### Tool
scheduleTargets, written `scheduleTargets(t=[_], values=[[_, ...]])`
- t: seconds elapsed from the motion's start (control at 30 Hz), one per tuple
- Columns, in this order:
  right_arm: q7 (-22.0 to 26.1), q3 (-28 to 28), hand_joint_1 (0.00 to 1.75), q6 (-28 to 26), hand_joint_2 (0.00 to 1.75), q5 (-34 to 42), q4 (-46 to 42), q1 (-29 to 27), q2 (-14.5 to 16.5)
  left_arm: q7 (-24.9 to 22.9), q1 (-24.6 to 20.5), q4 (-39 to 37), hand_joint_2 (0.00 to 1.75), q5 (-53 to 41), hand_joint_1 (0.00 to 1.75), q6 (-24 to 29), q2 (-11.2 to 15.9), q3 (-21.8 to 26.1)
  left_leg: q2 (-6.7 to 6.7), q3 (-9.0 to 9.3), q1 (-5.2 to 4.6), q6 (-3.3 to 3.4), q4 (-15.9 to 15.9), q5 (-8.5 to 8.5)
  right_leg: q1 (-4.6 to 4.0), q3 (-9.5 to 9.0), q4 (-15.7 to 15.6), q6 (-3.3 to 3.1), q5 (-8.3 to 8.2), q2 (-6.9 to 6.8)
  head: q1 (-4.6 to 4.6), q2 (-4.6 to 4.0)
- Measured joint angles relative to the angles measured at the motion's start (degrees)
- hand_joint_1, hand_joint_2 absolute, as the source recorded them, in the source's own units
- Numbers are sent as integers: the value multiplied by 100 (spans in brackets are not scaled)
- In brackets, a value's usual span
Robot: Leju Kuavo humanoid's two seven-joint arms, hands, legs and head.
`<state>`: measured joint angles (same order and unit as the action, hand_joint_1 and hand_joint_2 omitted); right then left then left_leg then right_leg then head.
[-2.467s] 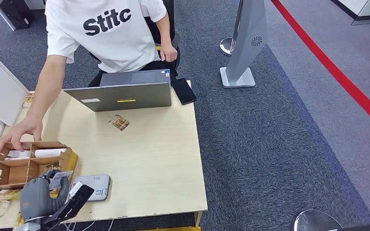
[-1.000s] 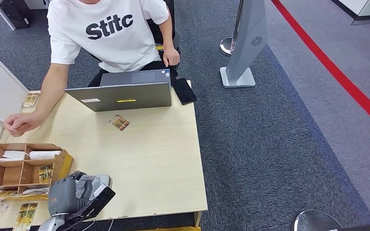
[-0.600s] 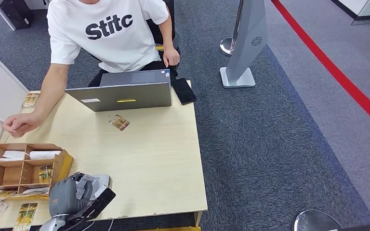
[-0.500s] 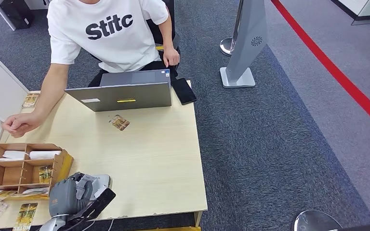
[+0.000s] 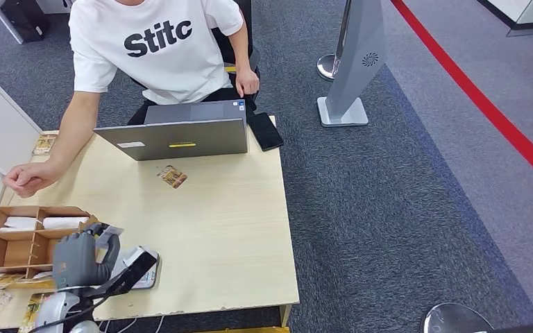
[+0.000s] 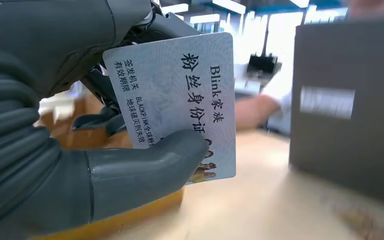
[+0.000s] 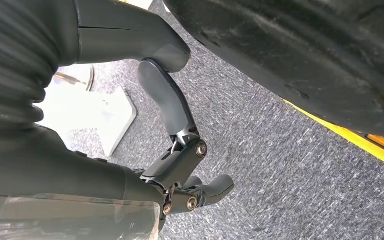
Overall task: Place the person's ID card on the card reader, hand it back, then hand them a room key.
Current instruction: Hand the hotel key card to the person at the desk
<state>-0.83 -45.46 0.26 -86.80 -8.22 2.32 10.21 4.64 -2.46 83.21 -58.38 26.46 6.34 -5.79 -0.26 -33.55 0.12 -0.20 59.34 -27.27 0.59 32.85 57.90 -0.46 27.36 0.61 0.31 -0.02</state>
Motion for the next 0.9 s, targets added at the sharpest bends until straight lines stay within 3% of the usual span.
scheduleTargets(t=[0.37,0.6,0.9], values=[[71,91,0,23,175,-96,0,24,0,-341,-1438,307,175,-120,175,-367,484,-2,-2,-5,0,1,3,12,-1,6,2,-10,-14,-7,1,0],[102,233,0,69,175,-194,0,57,0,-618,-2887,-777,175,-342,175,-833,754,-2,2,-4,2,-10,3,22,-2,8,4,-14,-25,1,0,1],[101,318,0,98,175,-194,0,63,0,-656,-3678,-1763,175,-510,175,-849,785,-83,2,-6,1,-11,2,22,-2,10,4,-13,-26,4,0,0]])
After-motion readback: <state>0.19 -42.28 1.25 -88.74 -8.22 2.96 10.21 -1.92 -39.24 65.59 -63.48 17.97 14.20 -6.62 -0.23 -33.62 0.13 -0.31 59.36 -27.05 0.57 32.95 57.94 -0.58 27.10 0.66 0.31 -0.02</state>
